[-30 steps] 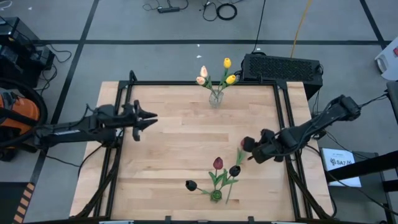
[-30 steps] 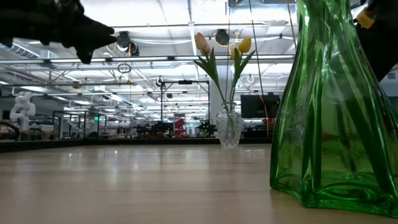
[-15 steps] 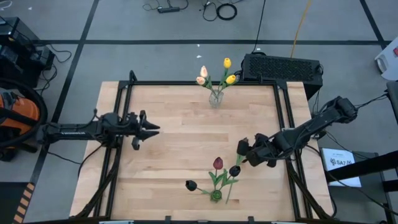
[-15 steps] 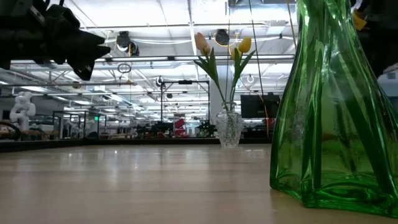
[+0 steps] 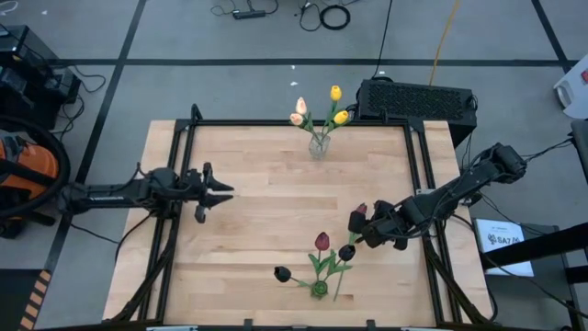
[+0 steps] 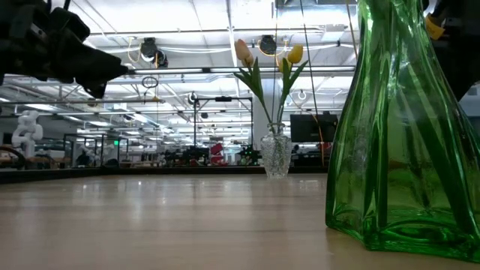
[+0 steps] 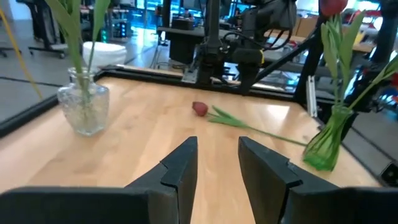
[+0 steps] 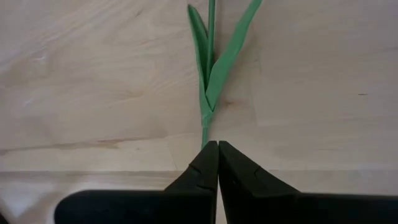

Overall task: Sort flowers into vase by color
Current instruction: Put the red into the green flower vase

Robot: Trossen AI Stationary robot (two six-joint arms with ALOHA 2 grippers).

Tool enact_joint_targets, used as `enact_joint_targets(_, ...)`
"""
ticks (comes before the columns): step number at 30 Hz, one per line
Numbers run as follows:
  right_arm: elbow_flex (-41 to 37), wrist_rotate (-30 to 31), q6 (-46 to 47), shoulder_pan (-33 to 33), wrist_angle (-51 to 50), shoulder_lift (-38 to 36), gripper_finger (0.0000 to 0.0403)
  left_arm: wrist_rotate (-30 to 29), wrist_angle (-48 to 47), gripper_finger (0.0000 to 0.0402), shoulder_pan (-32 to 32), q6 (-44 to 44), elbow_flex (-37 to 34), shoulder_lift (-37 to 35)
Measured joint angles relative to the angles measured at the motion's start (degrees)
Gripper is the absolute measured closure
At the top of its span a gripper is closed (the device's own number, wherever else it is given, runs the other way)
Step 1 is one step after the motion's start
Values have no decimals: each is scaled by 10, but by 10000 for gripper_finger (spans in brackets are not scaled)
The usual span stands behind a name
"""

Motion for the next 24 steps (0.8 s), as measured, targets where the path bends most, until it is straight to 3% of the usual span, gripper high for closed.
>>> enact_joint_targets(10, 0, 3, -1, 0, -5, 0, 399, -24, -84, 279, 25, 59, 0, -116)
enact_joint_targets(13, 0, 3, -16, 0, -6, 0, 399, -33, -85, 279, 30, 44, -3, -119)
enact_joint_targets(18, 0, 14, -16, -1, -4, 0, 399, -33, -7, 278, 29, -1, -56, -120)
enact_joint_targets(24, 0, 19, -17, -7, 0, 0, 391, -36, -10, 278, 29, -1, -56, -116)
